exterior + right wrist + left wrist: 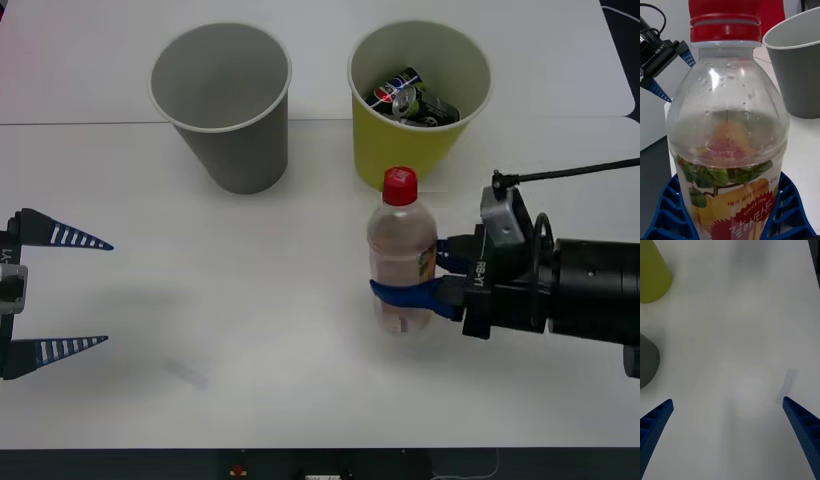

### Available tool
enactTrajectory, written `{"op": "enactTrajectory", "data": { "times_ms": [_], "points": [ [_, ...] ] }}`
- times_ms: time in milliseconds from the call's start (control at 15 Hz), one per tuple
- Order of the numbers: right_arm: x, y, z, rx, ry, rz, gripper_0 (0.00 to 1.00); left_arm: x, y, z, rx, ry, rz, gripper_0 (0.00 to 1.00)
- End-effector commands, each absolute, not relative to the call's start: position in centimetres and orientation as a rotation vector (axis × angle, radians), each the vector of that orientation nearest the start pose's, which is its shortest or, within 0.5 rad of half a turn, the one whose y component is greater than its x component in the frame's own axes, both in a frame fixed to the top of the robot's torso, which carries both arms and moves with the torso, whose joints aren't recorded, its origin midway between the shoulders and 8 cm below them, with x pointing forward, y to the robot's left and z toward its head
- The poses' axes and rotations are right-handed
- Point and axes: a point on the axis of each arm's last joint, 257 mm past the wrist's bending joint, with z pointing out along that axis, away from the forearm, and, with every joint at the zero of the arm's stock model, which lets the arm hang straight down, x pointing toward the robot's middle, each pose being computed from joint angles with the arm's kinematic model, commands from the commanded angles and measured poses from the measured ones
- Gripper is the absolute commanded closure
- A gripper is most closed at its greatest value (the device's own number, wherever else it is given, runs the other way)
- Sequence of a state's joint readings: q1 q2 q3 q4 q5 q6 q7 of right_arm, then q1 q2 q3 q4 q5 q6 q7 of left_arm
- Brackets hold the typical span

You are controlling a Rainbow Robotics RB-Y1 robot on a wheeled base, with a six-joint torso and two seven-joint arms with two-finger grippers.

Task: Put the can into the green bin and the plastic bottle into the gray bin

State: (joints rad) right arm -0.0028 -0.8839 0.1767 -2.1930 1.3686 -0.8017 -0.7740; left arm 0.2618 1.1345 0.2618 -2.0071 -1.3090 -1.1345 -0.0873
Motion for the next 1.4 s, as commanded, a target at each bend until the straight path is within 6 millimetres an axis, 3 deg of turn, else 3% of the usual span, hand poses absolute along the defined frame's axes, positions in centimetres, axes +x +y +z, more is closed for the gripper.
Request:
{"op": "enactTrajectory", "data": {
  "times_ms": [67,333,533,1067,1400],
  "points": [
    [34.5,-7.9,-9.7,-0.986,1.69,0.851,1.0,34.1,28.6,-16.7,1.762,1.444,-0.118,0.0],
    [34.4,-7.7,-6.8,-0.953,1.782,0.812,1.0,34.1,28.6,-16.7,1.762,1.444,-0.118,0.0],
    [35.4,-7.0,-4.4,-0.993,1.769,0.776,1.0,34.1,28.6,-16.7,1.762,1.444,-0.118,0.0],
    [40.7,-3.5,2.3,-1.119,1.685,0.704,1.0,34.1,28.6,-16.7,1.762,1.444,-0.118,0.0],
    [45.8,0.1,4.5,-1.148,1.711,0.627,1.0,34.1,28.6,-16.7,1.762,1.444,-0.118,0.0]
  ]
}}
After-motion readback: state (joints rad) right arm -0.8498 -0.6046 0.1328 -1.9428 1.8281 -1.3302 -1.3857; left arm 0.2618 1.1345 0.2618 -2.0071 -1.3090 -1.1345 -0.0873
